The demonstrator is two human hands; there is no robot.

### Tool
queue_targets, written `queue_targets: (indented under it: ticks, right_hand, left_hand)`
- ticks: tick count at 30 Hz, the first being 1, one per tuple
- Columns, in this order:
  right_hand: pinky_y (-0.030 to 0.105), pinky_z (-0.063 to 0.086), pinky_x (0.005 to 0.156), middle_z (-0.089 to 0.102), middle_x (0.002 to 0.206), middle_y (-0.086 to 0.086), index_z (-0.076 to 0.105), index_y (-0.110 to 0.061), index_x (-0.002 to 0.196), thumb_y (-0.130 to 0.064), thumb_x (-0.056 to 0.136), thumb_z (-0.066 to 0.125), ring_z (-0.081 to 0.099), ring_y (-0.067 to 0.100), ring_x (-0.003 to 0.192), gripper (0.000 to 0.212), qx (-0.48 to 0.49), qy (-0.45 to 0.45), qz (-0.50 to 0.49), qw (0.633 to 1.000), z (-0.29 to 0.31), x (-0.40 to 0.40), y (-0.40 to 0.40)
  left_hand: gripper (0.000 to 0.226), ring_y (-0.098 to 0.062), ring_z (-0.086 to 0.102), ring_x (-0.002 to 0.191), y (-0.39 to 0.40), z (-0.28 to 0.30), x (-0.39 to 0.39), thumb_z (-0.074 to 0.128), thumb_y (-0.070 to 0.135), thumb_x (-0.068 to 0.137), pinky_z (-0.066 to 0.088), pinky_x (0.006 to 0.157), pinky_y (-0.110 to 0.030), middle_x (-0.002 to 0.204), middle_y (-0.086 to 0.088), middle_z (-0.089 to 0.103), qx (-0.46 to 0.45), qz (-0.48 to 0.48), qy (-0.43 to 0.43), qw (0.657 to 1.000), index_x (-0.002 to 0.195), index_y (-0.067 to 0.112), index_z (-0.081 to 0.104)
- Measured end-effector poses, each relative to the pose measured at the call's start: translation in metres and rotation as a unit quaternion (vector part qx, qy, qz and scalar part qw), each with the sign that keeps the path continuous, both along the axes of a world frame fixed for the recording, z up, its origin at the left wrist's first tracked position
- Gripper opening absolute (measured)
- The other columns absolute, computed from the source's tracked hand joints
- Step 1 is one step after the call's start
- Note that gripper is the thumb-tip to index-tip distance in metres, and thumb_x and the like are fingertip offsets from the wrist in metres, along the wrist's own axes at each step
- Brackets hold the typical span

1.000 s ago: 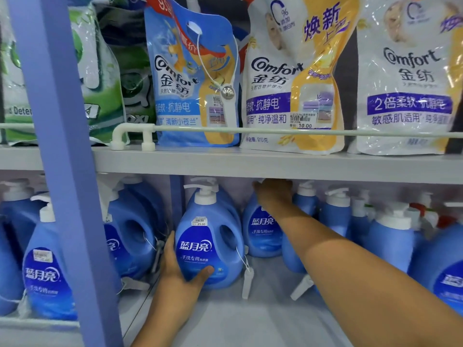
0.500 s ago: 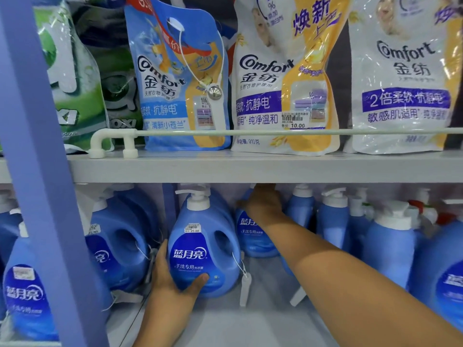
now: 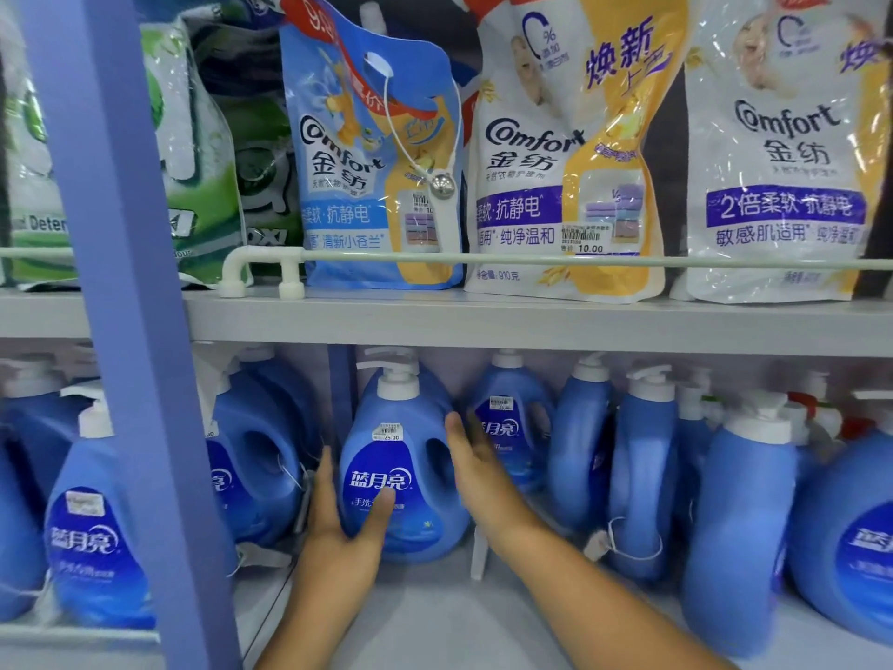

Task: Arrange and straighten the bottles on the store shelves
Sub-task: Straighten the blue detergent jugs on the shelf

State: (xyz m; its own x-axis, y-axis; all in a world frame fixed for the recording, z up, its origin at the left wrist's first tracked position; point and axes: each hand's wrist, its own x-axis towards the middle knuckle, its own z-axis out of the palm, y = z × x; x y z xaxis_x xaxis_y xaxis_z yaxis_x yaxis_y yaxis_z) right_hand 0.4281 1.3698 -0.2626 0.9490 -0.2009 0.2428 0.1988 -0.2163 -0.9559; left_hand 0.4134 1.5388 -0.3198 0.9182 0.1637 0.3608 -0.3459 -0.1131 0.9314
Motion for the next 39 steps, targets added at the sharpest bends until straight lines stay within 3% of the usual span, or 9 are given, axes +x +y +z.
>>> queue_targets:
  ticks: [5, 8, 11, 13, 16, 19, 25, 28, 39]
  right_hand:
    - [0.021, 0.024, 0.116, 0.034, 0.164, -0.008, 0.034, -0.024, 0.159, -0.067, 0.1, 0.036, 0.031, 0.009, 0.15, 0.073, 0.025, 0.002, 0.007, 1.0, -0.012, 0.003, 0.005]
    - [0.032, 0.03, 0.122, 0.04, 0.161, -0.004, 0.039, -0.024, 0.156, -0.074, 0.096, 0.034, 0.037, 0.013, 0.148, 0.078, 0.017, 0.004, 0.019, 1.0, -0.01, -0.001, 0.006]
    - [0.019, 0.035, 0.112, 0.054, 0.145, -0.007, 0.052, -0.021, 0.146, -0.061, 0.102, 0.042, 0.046, 0.015, 0.14, 0.06, -0.022, 0.005, 0.022, 1.0, -0.003, -0.011, 0.002]
    - [0.0, 0.034, 0.091, 0.06, 0.118, -0.014, 0.061, -0.016, 0.126, -0.041, 0.101, 0.058, 0.055, 0.018, 0.124, 0.036, -0.091, -0.06, -0.061, 0.992, 0.013, -0.023, -0.011]
    - [0.006, 0.031, 0.095, 0.055, 0.13, 0.008, 0.057, -0.003, 0.131, -0.012, 0.093, 0.065, 0.051, 0.026, 0.124, 0.039, -0.177, -0.161, -0.226, 0.944, 0.05, -0.038, -0.057]
    - [0.029, 0.037, 0.087, 0.052, 0.126, 0.025, 0.048, 0.008, 0.126, -0.011, 0.096, 0.06, 0.053, 0.039, 0.117, 0.037, -0.192, -0.083, -0.284, 0.936, 0.088, -0.04, -0.095]
    - [0.039, 0.035, 0.116, 0.028, 0.159, 0.031, 0.032, 0.012, 0.149, -0.014, 0.105, 0.044, 0.032, 0.043, 0.146, 0.053, -0.258, 0.123, -0.274, 0.918, 0.106, -0.005, -0.103]
    - [0.037, 0.037, 0.111, 0.031, 0.157, 0.031, 0.026, 0.008, 0.151, -0.01, 0.105, 0.044, 0.037, 0.042, 0.144, 0.052, -0.301, 0.132, -0.289, 0.899, 0.102, 0.002, -0.104]
    - [0.036, 0.049, 0.089, 0.062, 0.115, 0.015, 0.061, -0.005, 0.116, -0.027, 0.089, 0.071, 0.057, 0.034, 0.111, 0.037, -0.276, -0.114, -0.271, 0.915, 0.074, -0.002, -0.085]
  left_hand:
    - [0.056, 0.028, 0.049, 0.106, -0.002, 0.007, 0.002, 0.046, 0.082, 0.071, 0.039, 0.1, -0.023, 0.115, 0.064, 0.044, -0.008, 0.017, 0.024, 1.0, 0.127, 0.075, 0.04]
    - [0.041, 0.018, 0.058, 0.108, 0.0, 0.008, 0.005, 0.054, 0.076, 0.071, 0.049, 0.1, -0.033, 0.113, 0.049, 0.06, -0.046, 0.003, 0.033, 0.998, 0.112, 0.075, 0.05]
    - [0.044, 0.007, 0.06, 0.114, 0.003, 0.008, 0.003, 0.056, 0.075, 0.07, 0.05, 0.102, -0.037, 0.116, 0.042, 0.064, -0.047, -0.013, 0.046, 0.998, 0.114, 0.073, 0.052]
    - [0.057, -0.006, 0.062, 0.119, 0.004, 0.007, 0.002, 0.057, 0.075, 0.07, 0.05, 0.106, -0.042, 0.124, 0.031, 0.066, -0.041, -0.013, 0.052, 0.998, 0.126, 0.064, 0.053]
    - [0.072, -0.018, 0.062, 0.124, 0.004, 0.005, 0.002, 0.059, 0.073, 0.069, 0.049, 0.109, -0.05, 0.134, 0.015, 0.066, -0.037, 0.001, 0.051, 0.998, 0.136, 0.049, 0.053]
    - [0.073, -0.021, 0.063, 0.121, 0.002, 0.006, 0.0, 0.059, 0.073, 0.067, 0.049, 0.109, -0.052, 0.13, 0.01, 0.069, -0.034, 0.008, 0.054, 0.998, 0.133, 0.042, 0.057]
    - [0.045, -0.014, 0.066, 0.114, 0.005, 0.002, -0.002, 0.064, 0.059, 0.079, 0.052, 0.1, -0.043, 0.12, 0.016, 0.071, -0.051, 0.0, 0.066, 0.997, 0.122, 0.045, 0.062]
    - [0.023, 0.009, 0.063, 0.098, 0.007, -0.001, 0.002, 0.067, 0.041, 0.096, 0.049, 0.084, -0.029, 0.1, 0.038, 0.07, -0.068, 0.004, 0.073, 0.995, 0.098, 0.063, 0.063]
    - [0.03, 0.004, 0.062, 0.097, 0.008, -0.005, 0.005, 0.068, 0.034, 0.098, 0.05, 0.078, -0.028, 0.114, 0.014, 0.071, -0.059, 0.009, 0.074, 0.996, 0.126, 0.038, 0.06]
